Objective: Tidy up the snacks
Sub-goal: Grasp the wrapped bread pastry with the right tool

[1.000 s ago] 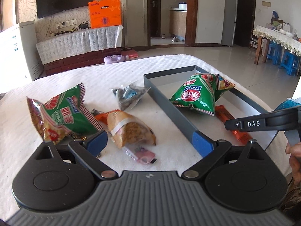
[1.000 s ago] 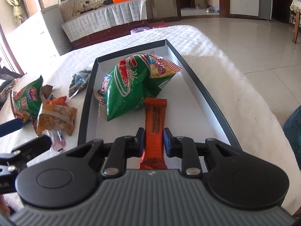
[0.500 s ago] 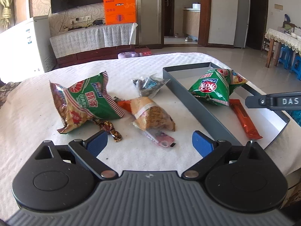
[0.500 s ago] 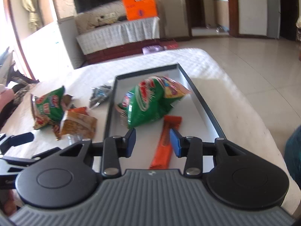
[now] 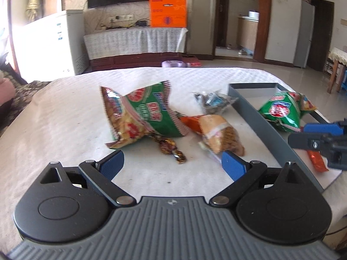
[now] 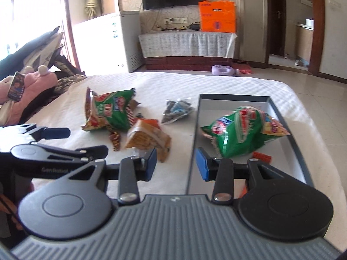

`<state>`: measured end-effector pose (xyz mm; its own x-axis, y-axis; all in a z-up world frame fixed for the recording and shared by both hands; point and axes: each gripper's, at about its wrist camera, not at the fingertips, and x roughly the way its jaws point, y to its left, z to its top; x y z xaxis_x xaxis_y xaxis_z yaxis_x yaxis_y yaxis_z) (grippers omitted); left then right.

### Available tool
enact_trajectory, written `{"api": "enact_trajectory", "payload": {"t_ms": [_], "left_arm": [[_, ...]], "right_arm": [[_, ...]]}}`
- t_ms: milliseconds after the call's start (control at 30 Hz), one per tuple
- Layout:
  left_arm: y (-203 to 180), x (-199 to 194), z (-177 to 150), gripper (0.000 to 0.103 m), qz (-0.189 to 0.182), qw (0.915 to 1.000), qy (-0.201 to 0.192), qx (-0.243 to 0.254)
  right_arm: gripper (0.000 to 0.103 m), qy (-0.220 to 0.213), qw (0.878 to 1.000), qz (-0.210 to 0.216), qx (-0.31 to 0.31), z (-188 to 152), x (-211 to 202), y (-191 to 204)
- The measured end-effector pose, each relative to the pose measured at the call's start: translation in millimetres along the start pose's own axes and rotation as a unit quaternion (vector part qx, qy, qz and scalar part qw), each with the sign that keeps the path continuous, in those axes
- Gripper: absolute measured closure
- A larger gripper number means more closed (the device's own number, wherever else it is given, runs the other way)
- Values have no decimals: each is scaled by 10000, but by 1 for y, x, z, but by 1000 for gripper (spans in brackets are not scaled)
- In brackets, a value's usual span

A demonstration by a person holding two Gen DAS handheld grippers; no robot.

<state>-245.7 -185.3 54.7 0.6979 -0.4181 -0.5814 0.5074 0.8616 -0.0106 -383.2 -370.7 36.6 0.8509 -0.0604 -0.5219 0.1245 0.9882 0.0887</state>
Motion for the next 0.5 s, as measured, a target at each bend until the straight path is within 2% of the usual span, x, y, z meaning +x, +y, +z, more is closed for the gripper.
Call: {"api": "enact_trajectory", "payload": {"t_ms": [233,267,333,400,500], "left_arm": [[20,3,2,5,288,9991,65,-298],[22,4,1,5,284,9991,67,-311],[24,5,2,5,291,9990,84,-323],[26,7,2,5,403,9985,124,-346],[33,9,2,5,323,9981,145,-514]], "right_arm": [[59,72,9992,274,291,6,28,20],[57,73,9991,263,328,7,32,23],[44,6,9993,146,330,9,39,31],[44,-77,9992,39,384,10,44,35],[35,-121,9968,3,793,13,53,32]]}}
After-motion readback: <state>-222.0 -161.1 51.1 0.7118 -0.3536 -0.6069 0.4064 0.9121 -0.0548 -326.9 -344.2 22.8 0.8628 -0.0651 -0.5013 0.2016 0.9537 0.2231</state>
